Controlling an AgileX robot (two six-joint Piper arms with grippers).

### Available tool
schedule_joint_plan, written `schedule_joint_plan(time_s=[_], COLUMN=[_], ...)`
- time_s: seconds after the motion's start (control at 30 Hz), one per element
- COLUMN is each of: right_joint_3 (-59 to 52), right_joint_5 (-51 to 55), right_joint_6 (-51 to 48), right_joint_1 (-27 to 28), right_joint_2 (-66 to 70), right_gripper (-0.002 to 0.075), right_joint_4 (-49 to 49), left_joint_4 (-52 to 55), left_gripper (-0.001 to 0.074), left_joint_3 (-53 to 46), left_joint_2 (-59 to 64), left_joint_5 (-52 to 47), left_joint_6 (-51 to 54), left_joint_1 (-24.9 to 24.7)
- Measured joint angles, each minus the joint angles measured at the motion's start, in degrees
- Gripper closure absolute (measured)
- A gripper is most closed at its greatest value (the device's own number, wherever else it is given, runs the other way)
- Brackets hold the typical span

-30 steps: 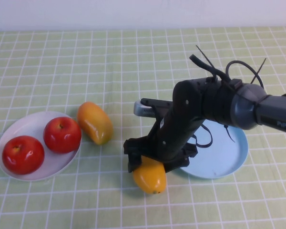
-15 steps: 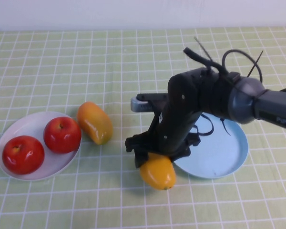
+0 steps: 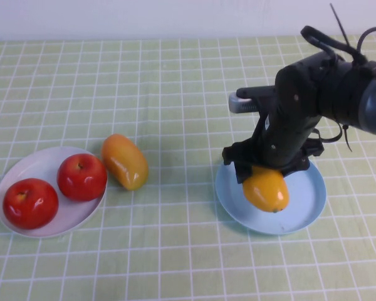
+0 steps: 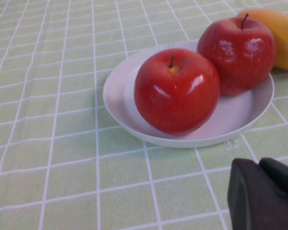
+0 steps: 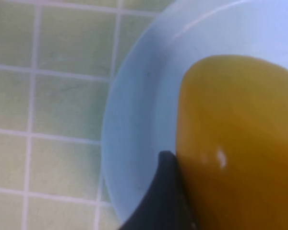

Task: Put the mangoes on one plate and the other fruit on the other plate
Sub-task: Put another type of fruit in the right plate

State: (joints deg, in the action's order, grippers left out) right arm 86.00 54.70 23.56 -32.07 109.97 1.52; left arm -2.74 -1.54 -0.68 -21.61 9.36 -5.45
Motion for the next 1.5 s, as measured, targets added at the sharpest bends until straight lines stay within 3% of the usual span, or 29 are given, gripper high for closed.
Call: schedule_joint_plan(time_s=[0.2,0.37,0.47,0.63,0.83,1.17,1.5], right_joint_3=[-0.08,-0.08,-0.08,-0.08,4.25,19.28,30.98], right_joint_5=[-0.34,-0.46,-0.36,-0.36,-6.21,-16.08,-14.59], right_joint_6=[-1.43,-2.34,-2.48,-2.48,-7.92,-28.94,-33.82], right_joint_1=[0.14,0.14,0.14,0.02,-4.37,-9.66,-11.08], right_joint_2=[2.21,2.32,1.2,-2.64,-2.96,10.82,21.24], right_gripper=[0.02,0.0077,0.0045,0.0036,0.0036,0.0036,0.0035], right_joint_4=[0.13,0.13,0.33,1.33,-1.52,-12.57,-14.63], left_joint_4=[0.0,0.0,0.0,0.0,0.0,0.0,0.0], left_gripper=[0.0734,0.0734,0.0734,0.0734,0.0734,0.0734,0.0734], left_joint_3=[0.0,0.0,0.0,0.0,0.0,0.0,0.0], left_joint_2=[0.0,0.0,0.0,0.0,0.0,0.0,0.0], left_joint_5=[0.0,0.0,0.0,0.0,0.0,0.0,0.0], left_joint_6=[0.0,0.0,0.0,0.0,0.0,0.0,0.0], left_joint_1=[0.0,0.0,0.0,0.0,0.0,0.0,0.0])
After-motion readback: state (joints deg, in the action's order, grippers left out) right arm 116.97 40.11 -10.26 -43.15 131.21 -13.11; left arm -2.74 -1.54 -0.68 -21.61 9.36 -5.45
